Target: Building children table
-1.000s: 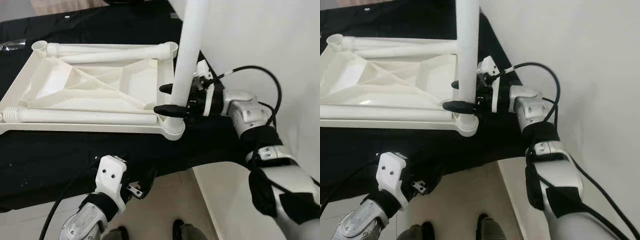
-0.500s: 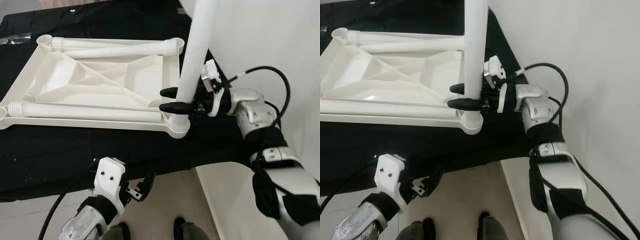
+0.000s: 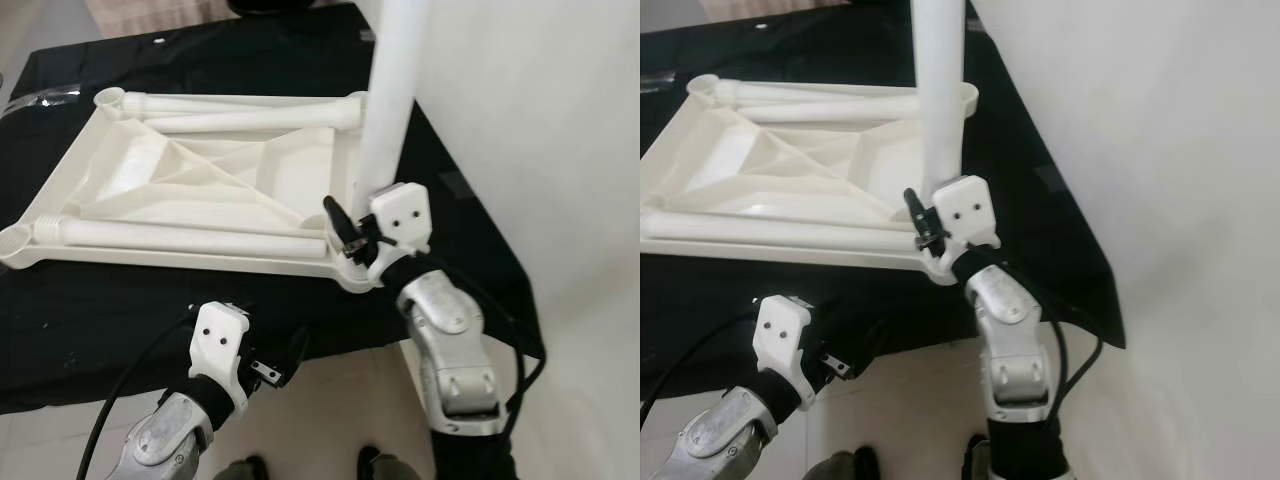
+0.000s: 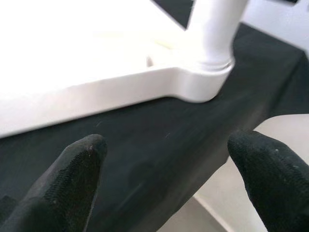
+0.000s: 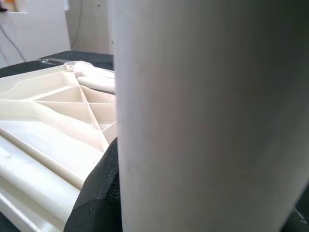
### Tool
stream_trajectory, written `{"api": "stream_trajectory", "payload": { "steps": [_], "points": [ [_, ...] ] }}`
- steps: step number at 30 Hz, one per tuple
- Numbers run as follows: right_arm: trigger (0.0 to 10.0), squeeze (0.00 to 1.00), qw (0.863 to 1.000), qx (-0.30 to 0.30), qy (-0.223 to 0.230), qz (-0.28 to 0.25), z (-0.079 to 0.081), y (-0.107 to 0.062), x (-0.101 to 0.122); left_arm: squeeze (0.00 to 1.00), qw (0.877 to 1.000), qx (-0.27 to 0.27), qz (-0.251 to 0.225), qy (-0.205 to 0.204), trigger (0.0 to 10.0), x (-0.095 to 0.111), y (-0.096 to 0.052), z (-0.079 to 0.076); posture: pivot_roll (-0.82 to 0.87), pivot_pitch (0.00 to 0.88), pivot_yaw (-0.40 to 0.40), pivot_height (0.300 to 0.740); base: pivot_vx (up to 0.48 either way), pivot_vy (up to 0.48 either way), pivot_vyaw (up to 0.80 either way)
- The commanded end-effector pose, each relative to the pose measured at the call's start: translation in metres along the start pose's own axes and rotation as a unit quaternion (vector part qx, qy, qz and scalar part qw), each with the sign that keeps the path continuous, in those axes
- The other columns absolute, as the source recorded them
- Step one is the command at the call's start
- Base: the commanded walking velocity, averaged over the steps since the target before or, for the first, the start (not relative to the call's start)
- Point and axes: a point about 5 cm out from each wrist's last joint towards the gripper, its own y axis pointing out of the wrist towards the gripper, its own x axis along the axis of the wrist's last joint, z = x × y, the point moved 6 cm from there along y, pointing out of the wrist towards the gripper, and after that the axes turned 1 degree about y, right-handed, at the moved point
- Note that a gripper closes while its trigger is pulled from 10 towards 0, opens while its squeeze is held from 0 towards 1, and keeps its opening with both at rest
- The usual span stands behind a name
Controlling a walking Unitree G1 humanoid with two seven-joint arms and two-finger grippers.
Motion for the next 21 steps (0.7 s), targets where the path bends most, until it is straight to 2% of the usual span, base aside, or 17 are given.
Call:
{"api": "stream_trajectory", "payload": {
  "steps": [1,2,3,4,5,6,7,9,11,12,13,14,16,17,18,19,21],
  "points": [
    [2.2,0.00,0.997,-0.015,0.031,0.062,0.004,0.005,-0.029,0.00,1.000,0.004,0.013,-0.006,10.0,-0.009,-0.002,0.002,0.00,0.249,-0.010,0.740,0.000,0.000,0.00],
    [2.2,0.00,0.997,-0.015,0.031,0.062,0.004,0.005,-0.029,0.00,1.000,0.004,0.013,-0.006,10.0,-0.009,-0.002,0.002,0.00,0.249,-0.010,0.740,0.000,0.000,0.00],
    [10.0,0.00,0.999,0.004,0.036,0.030,0.005,0.009,-0.014,0.00,1.000,0.008,0.012,-0.004,10.0,-0.009,-0.001,0.003,0.01,0.251,-0.014,0.740,0.000,0.000,0.00],
    [10.0,0.35,0.999,0.024,0.040,0.022,0.008,0.009,-0.010,0.00,1.000,0.009,0.012,-0.004,10.0,-0.008,-0.001,0.003,0.01,0.251,-0.014,0.740,0.000,0.000,0.00],
    [10.0,0.35,0.999,0.024,0.040,0.022,0.008,0.009,-0.010,0.00,1.000,0.009,0.012,-0.004,10.0,-0.008,-0.001,0.003,0.01,0.251,-0.014,0.740,0.000,0.000,0.00],
    [10.0,1.00,0.996,0.059,0.057,0.019,0.013,0.008,-0.006,0.00,1.000,0.009,0.011,-0.004,10.0,-0.007,-0.001,0.003,0.01,0.258,-0.016,0.740,0.000,0.000,0.00],
    [10.0,1.00,0.995,0.071,0.062,0.018,0.014,0.008,-0.005,0.00,1.000,0.008,0.010,-0.004,10.0,-0.007,-0.001,0.003,0.01,0.258,-0.016,0.740,0.000,0.000,0.00],
    [10.0,1.00,0.986,0.150,0.067,-0.002,0.018,0.007,0.002,0.00,1.000,0.008,0.009,-0.005,10.0,-0.007,-0.001,0.002,0.02,0.261,-0.021,0.740,0.000,0.000,0.00],
    [10.0,1.00,0.971,0.232,0.056,-0.017,0.018,0.003,0.007,0.00,1.000,0.007,0.009,-0.005,10.0,-0.006,-0.001,0.002,0.02,0.262,-0.021,0.740,0.000,0.000,0.00],
    [10.0,1.00,0.971,0.232,0.056,-0.017,0.018,0.003,0.007,0.00,1.000,0.007,0.009,-0.005,10.0,-0.006,-0.001,0.002,0.02,0.262,-0.021,0.740,0.000,0.000,0.00],
    [10.0,1.00,0.963,0.266,0.037,-0.016,0.015,0.001,0.006,0.00,1.000,0.007,0.009,-0.006,10.0,-0.006,-0.001,0.001,0.02,0.264,-0.023,0.740,0.000,0.000,0.00],
    [10.0,1.00,0.963,0.266,0.037,-0.016,0.015,0.001,0.006,0.00,1.000,0.007,0.009,-0.006,10.0,-0.006,-0.001,0.001,0.02,0.264,-0.023,0.740,0.000,0.000,0.00],
    [10.0,1.00,0.943,0.333,0.001,-0.001,0.007,0.000,0.001,0.00,1.000,0.005,0.009,-0.006,10.0,-0.006,-0.002,0.000,0.03,0.267,-0.026,0.740,0.000,0.000,0.00],
    [10.0,0.56,0.934,0.356,-0.005,0.005,0.003,0.003,0.001,0.00,1.000,0.005,0.009,-0.006,10.0,-0.006,-0.003,-0.001,0.04,0.272,-0.025,0.740,0.000,0.000,0.00],
    [10.0,0.00,0.925,0.379,0.000,0.009,0.000,0.006,0.003,0.00,1.000,0.005,0.010,-0.006,10.0,-0.006,-0.003,-0.002,0.05,0.275,-0.024,0.740,0.000,0.000,0.00],
    [10.0,0.00,0.920,0.392,0.001,0.009,-0.003,0.009,0.006,0.00,1.000,0.004,0.010,-0.005,10.0,-0.006,-0.004,-0.002,0.05,0.277,-0.024,0.740,0.000,0.000,0.00],
    [10.0,0.00,0.917,0.399,0.002,0.010,-0.005,0.013,0.008,0.00,1.000,0.004,0.010,-0.005,10.0,-0.006,-0.005,-0.003,0.06,0.279,-0.025,0.740,0.000,0.000,0.00]
  ]
}}
